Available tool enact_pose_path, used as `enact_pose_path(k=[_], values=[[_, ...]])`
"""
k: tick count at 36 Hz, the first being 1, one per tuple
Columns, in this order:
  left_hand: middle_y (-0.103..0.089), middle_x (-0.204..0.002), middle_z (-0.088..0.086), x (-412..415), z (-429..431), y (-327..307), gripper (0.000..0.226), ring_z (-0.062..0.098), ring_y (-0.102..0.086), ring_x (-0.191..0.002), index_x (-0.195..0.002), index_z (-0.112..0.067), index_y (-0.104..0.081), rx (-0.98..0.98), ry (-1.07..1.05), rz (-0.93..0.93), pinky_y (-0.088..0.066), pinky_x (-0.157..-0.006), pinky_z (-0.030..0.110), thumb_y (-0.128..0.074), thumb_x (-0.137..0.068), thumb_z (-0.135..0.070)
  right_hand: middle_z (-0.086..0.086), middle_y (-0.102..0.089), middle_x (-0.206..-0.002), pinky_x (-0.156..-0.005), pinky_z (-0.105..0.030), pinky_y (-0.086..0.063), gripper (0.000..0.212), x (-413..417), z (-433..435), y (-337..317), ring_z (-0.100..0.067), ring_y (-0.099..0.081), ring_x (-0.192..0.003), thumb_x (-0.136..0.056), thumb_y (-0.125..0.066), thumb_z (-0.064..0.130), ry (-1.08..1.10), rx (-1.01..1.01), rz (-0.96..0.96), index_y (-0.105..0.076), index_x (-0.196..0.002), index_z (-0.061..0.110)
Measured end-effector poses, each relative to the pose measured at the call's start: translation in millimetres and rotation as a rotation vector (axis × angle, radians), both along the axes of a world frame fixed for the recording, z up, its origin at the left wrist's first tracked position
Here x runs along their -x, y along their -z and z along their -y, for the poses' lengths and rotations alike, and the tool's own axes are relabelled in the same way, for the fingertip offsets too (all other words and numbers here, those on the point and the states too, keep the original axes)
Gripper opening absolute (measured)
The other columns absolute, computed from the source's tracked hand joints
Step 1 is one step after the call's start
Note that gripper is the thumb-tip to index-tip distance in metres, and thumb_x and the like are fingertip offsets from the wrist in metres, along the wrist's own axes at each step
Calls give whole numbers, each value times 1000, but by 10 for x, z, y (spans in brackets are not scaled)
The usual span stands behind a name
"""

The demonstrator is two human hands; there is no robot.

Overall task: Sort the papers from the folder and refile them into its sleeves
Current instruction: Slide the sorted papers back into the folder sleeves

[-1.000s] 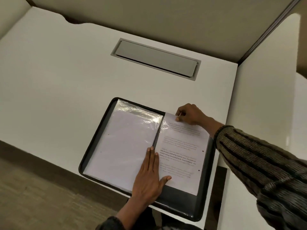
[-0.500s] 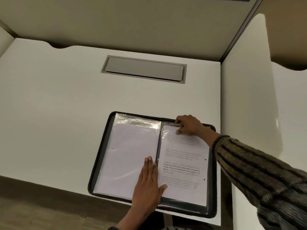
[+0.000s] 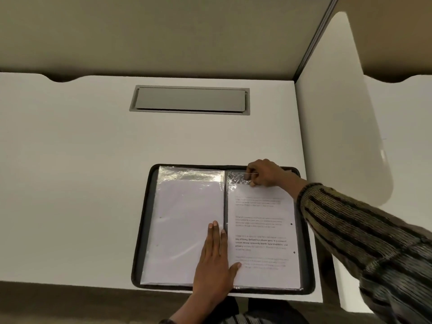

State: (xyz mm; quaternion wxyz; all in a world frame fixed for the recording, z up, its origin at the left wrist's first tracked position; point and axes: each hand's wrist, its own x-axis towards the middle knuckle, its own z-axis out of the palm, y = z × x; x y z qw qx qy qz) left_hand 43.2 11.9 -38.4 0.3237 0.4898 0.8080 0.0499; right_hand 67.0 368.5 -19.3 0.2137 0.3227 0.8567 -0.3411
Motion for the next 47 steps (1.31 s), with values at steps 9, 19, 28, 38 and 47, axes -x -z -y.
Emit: enact_pose_path(k=[9, 19, 28, 38, 47], values=[[48, -163, -3, 62, 44, 12, 102, 16, 40, -153, -161, -20, 31, 4, 64, -16, -4, -133, 38, -42, -105, -63, 24, -63, -82, -70, -27, -42, 42, -20, 94, -39, 6, -54, -79, -69, -92, 10, 77, -19, 29, -65, -98, 26], [47, -164, -3, 118, 96, 20, 101, 16, 40, -153, -162, -23, 30, -22, 98, -24, 4, -128, 35, -42, -105, -65, 24, -60, -87, -67, -26, -37, 38, -59, 201, -104, -12, -62, -95, -79, -88, 16, 39, -96, 22, -62, -105, 27], [45, -165, -3, 140, 109, 26, 102, 16, 40, -154, -163, -23, 28, -31, 123, -44, 7, -123, 33, -44, -104, -65, 12, -65, -95, -72, -29, -39, 47, -167, 312, -110, -17, -63, -94, -85, -84, 20, 53, -254, 58, -62, -126, 20], [47, -164, -5, 100, 86, 28, 104, 15, 40, -153, -161, -26, 31, -11, 93, -57, 5, -125, 34, -44, -103, -68, -25, -44, -151, -120, -53, -35, 88, -289, 753, -42, -42, -40, -142, -83, -77, 14, -57, -715, -48, -31, -157, 4], [42, -167, -7, 7, 53, 41, 99, 13, 36, -155, -166, -24, 19, -58, 21, -62, 0, -127, 33, -38, -102, -72, -8, 20, -173, -131, -43, 3, 81, -711, 1686, 335, -23, 23, -159, -108, -34, 58, -66, -382, -136, 2, -167, 16]])
